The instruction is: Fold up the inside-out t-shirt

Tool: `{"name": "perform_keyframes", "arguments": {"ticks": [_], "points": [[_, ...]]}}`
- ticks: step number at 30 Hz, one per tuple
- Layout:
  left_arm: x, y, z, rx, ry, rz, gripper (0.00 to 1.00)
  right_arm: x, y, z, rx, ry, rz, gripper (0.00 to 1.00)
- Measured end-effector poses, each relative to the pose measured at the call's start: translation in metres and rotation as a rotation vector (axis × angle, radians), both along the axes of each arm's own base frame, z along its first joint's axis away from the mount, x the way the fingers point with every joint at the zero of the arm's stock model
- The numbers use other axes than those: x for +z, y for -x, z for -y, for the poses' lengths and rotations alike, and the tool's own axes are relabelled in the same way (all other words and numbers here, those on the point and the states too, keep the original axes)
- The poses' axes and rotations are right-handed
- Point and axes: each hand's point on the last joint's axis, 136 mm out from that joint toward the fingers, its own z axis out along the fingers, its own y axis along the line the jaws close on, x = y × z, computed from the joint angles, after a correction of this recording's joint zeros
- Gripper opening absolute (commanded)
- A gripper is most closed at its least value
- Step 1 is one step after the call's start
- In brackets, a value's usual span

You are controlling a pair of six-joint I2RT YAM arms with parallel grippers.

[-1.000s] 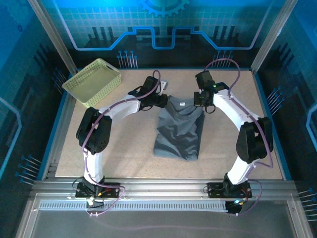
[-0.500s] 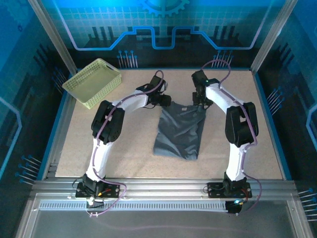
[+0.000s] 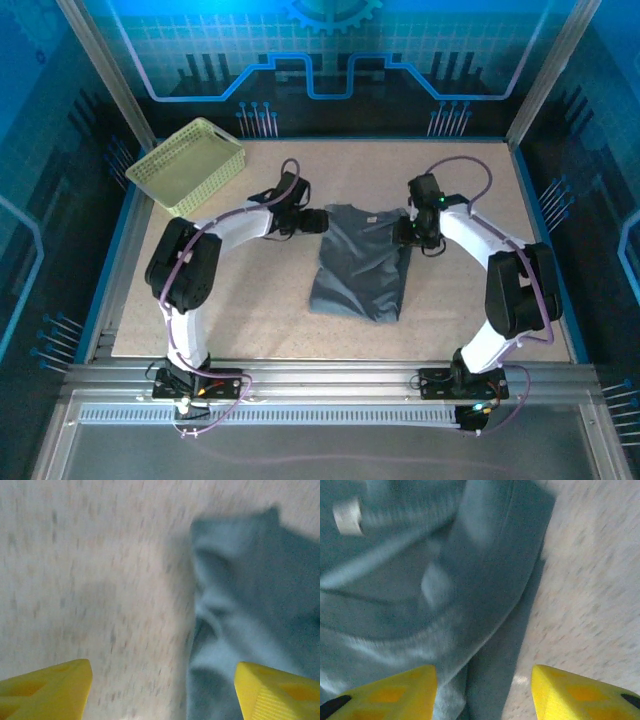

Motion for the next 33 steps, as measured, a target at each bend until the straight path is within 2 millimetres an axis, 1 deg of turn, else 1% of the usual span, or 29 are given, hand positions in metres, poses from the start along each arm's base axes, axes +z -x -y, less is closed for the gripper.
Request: {"name": "perform_keyframes", "arguments": {"ticks": [2, 5, 6, 9, 11, 15, 16, 17, 20, 23, 25, 27, 29, 30, 31, 32, 33], "points": [[-0.013, 0.020, 0.000, 0.003, 0.007, -0.037, 0.72, -0.012, 0.014, -0.011, 0.027, -0.015, -0.033, 0.51], [-0.027, 0.045, 0.007, -0.012, 0.011, -0.080, 0.68, -0.018, 0.022, -0.025, 0.052, -0.031, -0.045, 0.49], [-0.029, 0.049, 0.009, -0.016, 0.004, -0.076, 0.66, -0.018, 0.022, -0.028, 0.056, -0.036, -0.042, 0.48], [-0.024, 0.055, 0.021, -0.025, 0.029, -0.060, 0.60, -0.020, 0.022, -0.032, 0.049, -0.056, -0.035, 0.41], [-0.024, 0.060, 0.030, -0.035, 0.037, -0.061, 0.56, -0.020, 0.021, -0.033, 0.043, -0.062, -0.034, 0.34], [-0.029, 0.072, 0.039, -0.047, 0.039, -0.078, 0.47, -0.020, 0.023, -0.036, 0.035, -0.052, -0.036, 0.11], [-0.030, 0.073, 0.039, -0.042, 0.037, -0.083, 0.44, -0.019, 0.024, -0.035, 0.034, -0.044, -0.033, 0.08], [-0.031, 0.074, 0.038, -0.036, 0.033, -0.085, 0.41, -0.017, 0.025, -0.035, 0.033, -0.038, -0.028, 0.08], [-0.033, 0.073, 0.033, -0.013, 0.018, -0.083, 0.31, -0.003, 0.030, -0.029, 0.022, -0.027, 0.004, 0.08], [-0.035, 0.073, 0.028, 0.008, 0.006, -0.078, 0.24, 0.019, 0.039, -0.021, 0.002, -0.026, 0.057, 0.08], [-0.035, 0.075, 0.025, 0.017, -0.001, -0.075, 0.23, 0.030, 0.046, -0.017, -0.015, -0.030, 0.086, 0.08], [-0.035, 0.076, 0.022, 0.025, -0.008, -0.071, 0.24, 0.033, 0.055, -0.011, -0.040, -0.031, 0.099, 0.08], [-0.034, 0.079, 0.019, 0.029, -0.011, -0.069, 0.31, 0.023, 0.071, -0.003, -0.067, -0.018, 0.076, 0.15], [-0.034, 0.080, 0.019, 0.030, -0.012, -0.068, 0.34, 0.015, 0.078, 0.001, -0.078, -0.009, 0.056, 0.22], [-0.033, 0.081, 0.018, 0.030, -0.013, -0.067, 0.36, 0.005, 0.088, 0.005, -0.085, 0.007, 0.025, 0.34], [-0.033, 0.084, 0.019, 0.025, -0.015, -0.065, 0.38, -0.003, 0.095, 0.009, -0.094, 0.018, 0.000, 0.42], [-0.033, 0.086, 0.020, 0.017, -0.017, -0.065, 0.40, -0.009, 0.101, 0.011, -0.102, 0.027, -0.022, 0.45]]}}
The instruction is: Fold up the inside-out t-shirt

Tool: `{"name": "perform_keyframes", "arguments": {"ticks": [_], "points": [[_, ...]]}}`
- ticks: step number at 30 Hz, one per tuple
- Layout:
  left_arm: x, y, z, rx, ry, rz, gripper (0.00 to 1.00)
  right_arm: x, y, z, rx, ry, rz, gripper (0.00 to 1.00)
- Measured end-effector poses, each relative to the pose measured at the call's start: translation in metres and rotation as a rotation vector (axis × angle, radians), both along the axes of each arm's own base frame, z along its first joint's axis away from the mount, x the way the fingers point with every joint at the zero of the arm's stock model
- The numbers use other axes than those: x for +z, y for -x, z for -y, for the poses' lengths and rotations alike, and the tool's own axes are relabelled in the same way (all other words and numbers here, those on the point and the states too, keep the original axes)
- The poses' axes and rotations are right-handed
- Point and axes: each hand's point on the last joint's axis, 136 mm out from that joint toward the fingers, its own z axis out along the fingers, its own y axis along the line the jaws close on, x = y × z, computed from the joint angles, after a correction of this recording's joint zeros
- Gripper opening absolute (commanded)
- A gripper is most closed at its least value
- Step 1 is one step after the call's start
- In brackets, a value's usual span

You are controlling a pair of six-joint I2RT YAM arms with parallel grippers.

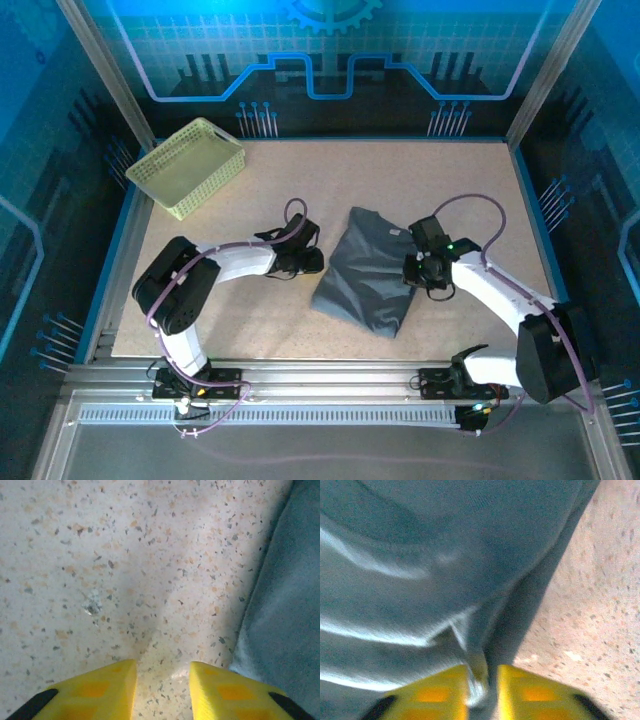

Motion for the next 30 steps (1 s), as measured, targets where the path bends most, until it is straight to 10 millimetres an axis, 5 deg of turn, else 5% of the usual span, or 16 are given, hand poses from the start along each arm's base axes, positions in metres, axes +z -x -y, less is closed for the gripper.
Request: {"name": "perform_keyframes", "arguments": {"ticks": [10, 16, 20, 26, 30], "points": [[0.015, 0.032, 0.018, -0.089, 0.015, 0.025, 0.51, 0.002, 0.024, -0.001, -0.043, -0.057, -0.011, 0.53], [0.014, 0.040, 0.025, -0.117, 0.015, 0.020, 0.42, -0.010, 0.060, -0.030, 0.000, -0.138, -0.080, 0.51], [0.007, 0.044, 0.028, -0.113, 0.013, 0.000, 0.31, -0.023, 0.075, -0.045, 0.017, -0.150, -0.143, 0.40], [-0.007, 0.045, 0.024, -0.079, -0.010, -0.032, 0.17, -0.043, 0.062, -0.047, 0.005, -0.095, -0.201, 0.21], [-0.007, 0.043, 0.021, -0.068, -0.024, -0.022, 0.13, -0.045, 0.027, -0.054, -0.011, -0.107, -0.202, 0.20]]}}
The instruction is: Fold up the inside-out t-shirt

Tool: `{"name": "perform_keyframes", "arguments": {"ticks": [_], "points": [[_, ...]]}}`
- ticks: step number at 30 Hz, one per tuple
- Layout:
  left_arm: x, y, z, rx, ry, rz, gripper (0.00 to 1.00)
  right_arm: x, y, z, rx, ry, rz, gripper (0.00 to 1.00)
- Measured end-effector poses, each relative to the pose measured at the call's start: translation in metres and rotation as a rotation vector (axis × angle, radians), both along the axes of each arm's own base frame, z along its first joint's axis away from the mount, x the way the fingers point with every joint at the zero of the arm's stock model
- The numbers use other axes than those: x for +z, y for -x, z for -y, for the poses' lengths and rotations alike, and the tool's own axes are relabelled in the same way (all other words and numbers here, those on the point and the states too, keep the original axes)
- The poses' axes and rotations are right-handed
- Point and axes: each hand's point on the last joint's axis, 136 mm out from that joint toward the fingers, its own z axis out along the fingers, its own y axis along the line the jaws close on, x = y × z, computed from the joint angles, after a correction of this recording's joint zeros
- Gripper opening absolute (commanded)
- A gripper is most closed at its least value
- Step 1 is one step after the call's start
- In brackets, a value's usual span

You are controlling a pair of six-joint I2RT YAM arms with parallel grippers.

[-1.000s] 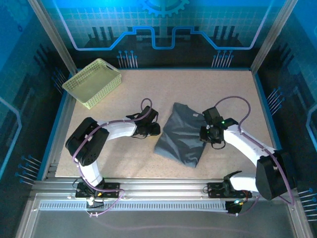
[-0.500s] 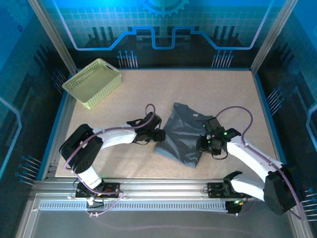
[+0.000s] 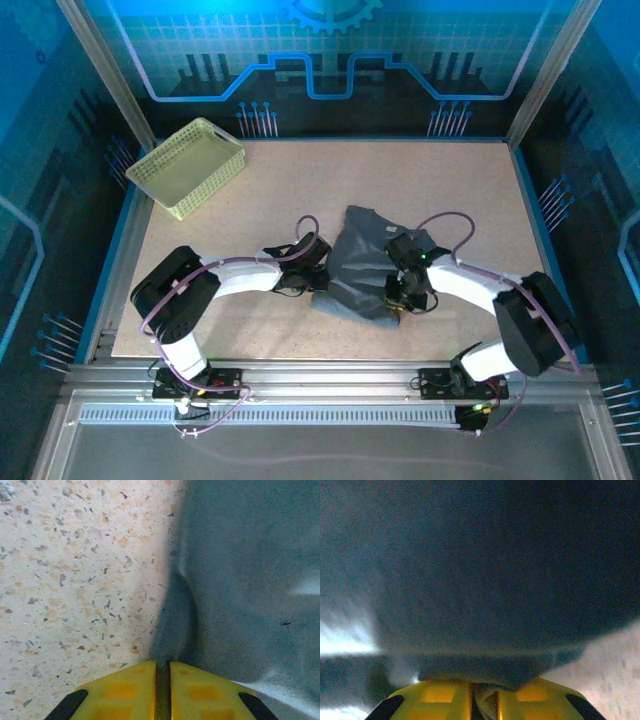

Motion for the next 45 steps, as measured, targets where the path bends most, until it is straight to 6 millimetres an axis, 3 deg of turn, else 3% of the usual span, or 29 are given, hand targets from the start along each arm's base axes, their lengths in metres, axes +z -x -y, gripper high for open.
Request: {"name": "perform_keyframes", "arguments": {"ticks": [3, 8, 10, 13, 18, 23, 27, 31, 35, 38, 41, 45], "points": [[-0.001, -0.001, -0.003, 0.009, -0.003, 0.002, 0.10, 0.001, -0.033, -0.010, 0.017, -0.008, 0.024, 0.20], [-0.001, -0.010, -0.011, 0.048, 0.020, 0.007, 0.10, 0.004, -0.102, -0.044, 0.092, -0.026, 0.099, 0.20], [-0.001, -0.019, -0.025, 0.103, 0.039, 0.008, 0.15, 0.006, -0.131, -0.057, 0.120, -0.027, 0.143, 0.22], [0.000, -0.030, -0.047, 0.168, 0.039, 0.011, 0.21, 0.008, -0.148, -0.061, 0.142, -0.014, 0.185, 0.25], [0.002, -0.031, -0.061, 0.199, 0.012, 0.023, 0.30, 0.016, -0.142, -0.052, 0.180, 0.020, 0.206, 0.36], [0.004, -0.027, -0.064, 0.201, 0.007, 0.018, 0.38, 0.030, -0.123, -0.042, 0.215, 0.018, 0.232, 0.38], [0.005, -0.022, -0.065, 0.198, 0.011, 0.016, 0.40, 0.025, -0.115, -0.039, 0.229, 0.021, 0.224, 0.38], [0.005, -0.017, -0.059, 0.186, 0.019, 0.007, 0.31, 0.018, -0.111, -0.036, 0.242, 0.033, 0.209, 0.29], [0.002, -0.010, -0.052, 0.170, 0.020, -0.009, 0.19, 0.019, -0.109, -0.034, 0.249, 0.043, 0.217, 0.09], [0.001, -0.008, -0.052, 0.169, 0.016, -0.016, 0.09, 0.027, -0.104, -0.030, 0.248, 0.051, 0.242, 0.01], [0.001, -0.008, -0.053, 0.166, 0.011, -0.013, 0.03, 0.040, -0.097, -0.026, 0.244, 0.048, 0.280, 0.00], [0.007, -0.005, -0.054, 0.164, 0.019, -0.006, 0.02, 0.048, -0.077, -0.020, 0.237, 0.053, 0.315, 0.00]]}}
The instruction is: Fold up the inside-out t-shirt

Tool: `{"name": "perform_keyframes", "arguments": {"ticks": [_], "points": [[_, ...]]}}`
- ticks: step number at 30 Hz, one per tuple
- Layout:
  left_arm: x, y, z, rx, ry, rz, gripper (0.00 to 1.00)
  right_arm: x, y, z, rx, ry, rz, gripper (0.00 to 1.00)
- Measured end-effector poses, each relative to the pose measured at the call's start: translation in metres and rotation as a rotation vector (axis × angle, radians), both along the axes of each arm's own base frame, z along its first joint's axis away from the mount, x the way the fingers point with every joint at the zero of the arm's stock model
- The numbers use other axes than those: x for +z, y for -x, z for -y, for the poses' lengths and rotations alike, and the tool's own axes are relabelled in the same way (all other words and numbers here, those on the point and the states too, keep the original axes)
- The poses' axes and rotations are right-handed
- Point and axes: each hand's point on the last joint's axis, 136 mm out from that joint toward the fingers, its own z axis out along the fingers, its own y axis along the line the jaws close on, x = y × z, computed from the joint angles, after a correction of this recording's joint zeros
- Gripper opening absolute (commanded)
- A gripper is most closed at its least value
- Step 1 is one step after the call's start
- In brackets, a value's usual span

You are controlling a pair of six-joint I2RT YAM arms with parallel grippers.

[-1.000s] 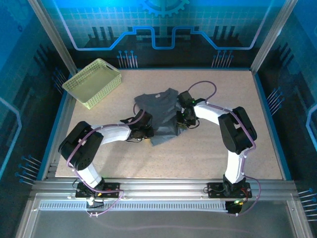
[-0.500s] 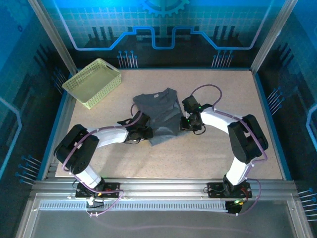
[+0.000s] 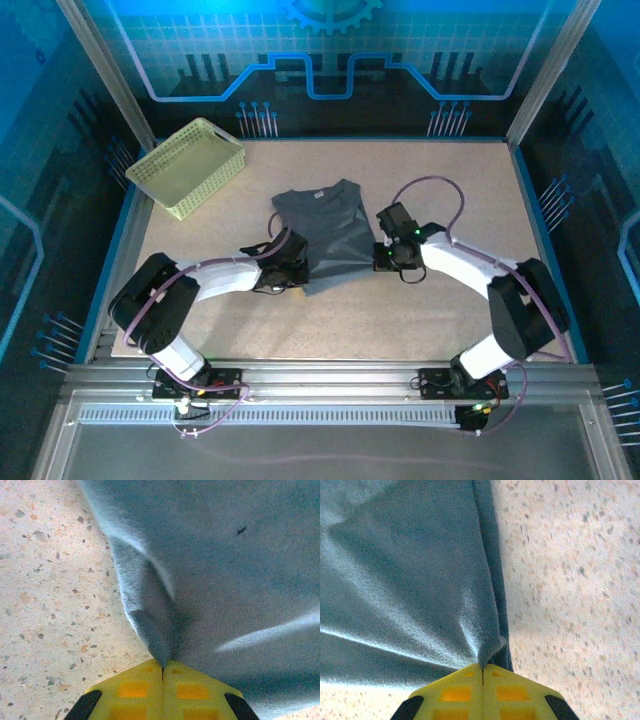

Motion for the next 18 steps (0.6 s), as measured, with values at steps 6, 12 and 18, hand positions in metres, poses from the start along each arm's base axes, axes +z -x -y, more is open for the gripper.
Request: {"name": "perform_keyframes", "arguments": {"ticks": [6, 12, 18], "points": [[0.002, 0.014, 0.002, -0.026, 0.005, 0.004, 0.02, -0.030, 0.063, 0.006, -0.059, 0.060, -0.084, 0.02], [-0.004, 0.027, 0.001, -0.052, -0.020, -0.016, 0.20, -0.041, 0.080, 0.015, -0.139, 0.096, -0.123, 0.36], [0.036, 0.013, -0.009, -0.063, -0.092, 0.055, 0.46, 0.003, 0.062, 0.027, -0.168, 0.030, -0.008, 0.52]]}}
